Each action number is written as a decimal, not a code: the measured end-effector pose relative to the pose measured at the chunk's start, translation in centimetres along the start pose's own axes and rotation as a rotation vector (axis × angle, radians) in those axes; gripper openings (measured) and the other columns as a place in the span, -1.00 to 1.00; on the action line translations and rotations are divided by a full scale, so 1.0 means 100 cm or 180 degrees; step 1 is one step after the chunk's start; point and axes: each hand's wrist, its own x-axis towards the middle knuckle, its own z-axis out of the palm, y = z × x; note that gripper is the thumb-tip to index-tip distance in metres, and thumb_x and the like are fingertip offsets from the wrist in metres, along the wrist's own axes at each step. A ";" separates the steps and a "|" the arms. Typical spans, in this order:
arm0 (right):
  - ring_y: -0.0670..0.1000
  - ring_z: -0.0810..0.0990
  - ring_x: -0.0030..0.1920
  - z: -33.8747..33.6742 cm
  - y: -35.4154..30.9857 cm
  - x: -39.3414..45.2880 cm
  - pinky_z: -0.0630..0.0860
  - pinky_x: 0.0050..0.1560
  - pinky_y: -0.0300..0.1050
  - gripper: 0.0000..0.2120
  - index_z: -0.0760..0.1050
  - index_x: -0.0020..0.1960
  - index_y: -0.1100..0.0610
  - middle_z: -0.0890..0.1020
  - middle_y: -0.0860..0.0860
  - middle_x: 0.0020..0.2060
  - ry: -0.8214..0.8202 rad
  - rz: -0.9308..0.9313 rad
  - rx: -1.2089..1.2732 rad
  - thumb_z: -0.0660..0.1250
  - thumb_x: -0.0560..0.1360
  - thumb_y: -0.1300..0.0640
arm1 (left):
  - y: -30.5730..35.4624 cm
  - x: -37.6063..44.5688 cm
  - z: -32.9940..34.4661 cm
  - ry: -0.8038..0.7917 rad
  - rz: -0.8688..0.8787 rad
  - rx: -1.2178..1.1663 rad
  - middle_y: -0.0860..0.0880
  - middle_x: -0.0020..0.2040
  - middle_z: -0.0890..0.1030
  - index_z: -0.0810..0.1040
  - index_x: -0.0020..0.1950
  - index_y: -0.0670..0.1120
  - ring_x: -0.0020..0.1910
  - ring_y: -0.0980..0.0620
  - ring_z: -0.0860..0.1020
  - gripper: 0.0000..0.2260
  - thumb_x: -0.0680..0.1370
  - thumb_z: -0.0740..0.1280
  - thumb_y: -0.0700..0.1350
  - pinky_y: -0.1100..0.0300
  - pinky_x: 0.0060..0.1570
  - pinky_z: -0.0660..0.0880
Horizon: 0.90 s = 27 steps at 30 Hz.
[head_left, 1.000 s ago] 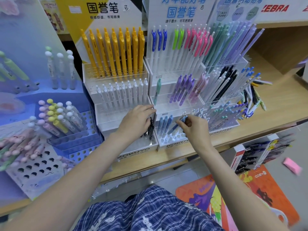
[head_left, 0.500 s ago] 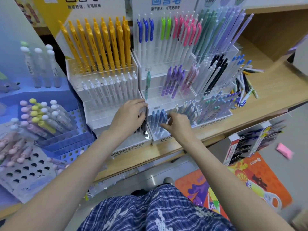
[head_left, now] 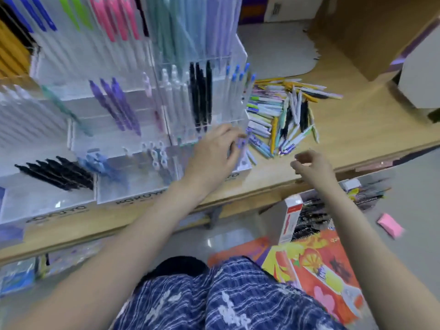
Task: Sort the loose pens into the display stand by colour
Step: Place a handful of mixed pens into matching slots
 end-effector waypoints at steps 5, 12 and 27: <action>0.24 0.50 0.15 -0.018 0.054 0.075 0.55 0.03 0.11 -0.41 0.20 0.43 0.22 0.26 0.23 0.37 -0.0508 0.0907 0.0733 0.34 0.47 0.31 | 0.031 0.040 0.061 -0.0307 -0.0251 0.0242 -0.22 0.00 0.58 0.58 0.05 -0.29 0.00 -0.22 0.54 -0.75 0.46 0.18 -0.33 0.21 -0.03 0.29; 0.17 0.17 0.43 -0.010 0.056 0.140 0.21 0.35 -0.10 -0.22 0.07 0.46 0.27 0.16 0.21 0.42 -0.0217 0.0425 0.0116 0.43 0.38 0.32 | 0.020 0.067 0.121 -0.0693 -0.0555 0.0297 -0.27 0.07 0.54 0.57 0.08 -0.30 0.04 -0.27 0.52 -0.69 0.41 0.18 -0.29 0.01 0.06 0.40; 0.24 0.38 0.27 -0.069 0.065 0.280 0.33 0.27 0.10 -0.49 0.26 0.41 0.22 0.30 0.25 0.35 -0.0409 -0.0741 -0.0901 0.28 0.49 0.28 | -0.001 0.136 0.192 -0.1087 -0.1842 0.1049 -0.12 0.53 -0.02 0.17 0.48 -0.04 0.48 -0.21 -0.05 -0.49 0.56 0.21 0.02 -0.14 0.42 0.03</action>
